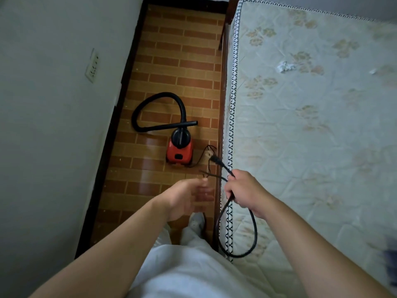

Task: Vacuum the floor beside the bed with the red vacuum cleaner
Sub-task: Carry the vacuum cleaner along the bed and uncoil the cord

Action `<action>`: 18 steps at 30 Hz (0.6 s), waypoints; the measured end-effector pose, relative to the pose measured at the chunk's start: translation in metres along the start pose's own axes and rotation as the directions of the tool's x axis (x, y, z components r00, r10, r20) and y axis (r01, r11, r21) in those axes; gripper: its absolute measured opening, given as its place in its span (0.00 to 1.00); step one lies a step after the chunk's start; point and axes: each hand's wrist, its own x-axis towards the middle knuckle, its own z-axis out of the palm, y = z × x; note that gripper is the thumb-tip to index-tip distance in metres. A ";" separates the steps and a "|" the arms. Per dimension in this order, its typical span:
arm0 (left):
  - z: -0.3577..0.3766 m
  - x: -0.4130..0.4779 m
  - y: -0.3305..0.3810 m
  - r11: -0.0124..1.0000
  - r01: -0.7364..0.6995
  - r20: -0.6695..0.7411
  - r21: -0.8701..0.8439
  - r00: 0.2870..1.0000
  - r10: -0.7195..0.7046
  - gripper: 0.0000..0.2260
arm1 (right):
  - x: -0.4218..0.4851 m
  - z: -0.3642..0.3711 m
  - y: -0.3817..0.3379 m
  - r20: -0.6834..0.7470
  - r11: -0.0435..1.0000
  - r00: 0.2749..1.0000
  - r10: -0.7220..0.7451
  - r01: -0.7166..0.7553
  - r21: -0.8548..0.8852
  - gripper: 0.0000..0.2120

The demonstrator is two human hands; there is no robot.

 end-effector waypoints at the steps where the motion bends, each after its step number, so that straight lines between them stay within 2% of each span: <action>1: -0.003 0.008 -0.001 0.995 0.028 -0.064 -0.096 0.997 -0.034 0.21 | -0.009 -0.001 -0.001 0.085 0.999 0.996 0.017 -0.020 0.043 0.13; 2: -0.005 0.016 -0.001 0.991 0.028 -0.127 -0.133 0.991 -0.045 0.23 | -0.017 -0.002 -0.002 0.173 0.996 0.984 0.032 -0.046 0.076 0.12; 3: -0.006 0.022 -0.002 0.996 0.005 -0.181 -0.084 0.983 -0.021 0.27 | -0.024 -0.003 -0.003 0.258 0.993 0.965 0.042 -0.069 0.094 0.10; 5: -0.008 0.035 -0.005 0.983 -0.077 -0.248 0.167 0.961 0.118 0.31 | -0.034 -0.005 -0.007 0.403 0.987 0.914 0.052 -0.109 0.122 0.10; 7: -0.005 0.036 -0.008 0.906 -0.178 -0.184 0.384 0.947 0.264 0.22 | -0.038 -0.006 -0.011 0.451 0.973 0.892 0.027 -0.126 0.192 0.11; 9: -0.007 0.032 -0.015 0.843 -0.186 -0.133 0.505 0.948 0.289 0.18 | -0.035 -0.008 -0.015 0.385 0.950 0.922 -0.027 -0.096 0.296 0.15; 12: -0.025 0.020 -0.031 0.842 -0.188 -0.138 0.505 0.946 0.294 0.31 | -0.023 -0.015 -0.018 0.198 0.919 0.976 -0.088 0.003 0.394 0.17; 14: -0.048 0.008 -0.044 0.810 -0.214 -0.164 0.546 0.921 0.354 0.33 | -0.014 -0.017 -0.018 0.126 0.926 0.988 -0.092 0.038 0.376 0.17; 18: -0.093 -0.019 -0.059 0.742 -0.305 -0.195 0.597 0.842 0.503 0.34 | 0.001 -0.001 -0.024 0.103 0.945 0.990 -0.100 0.062 0.322 0.18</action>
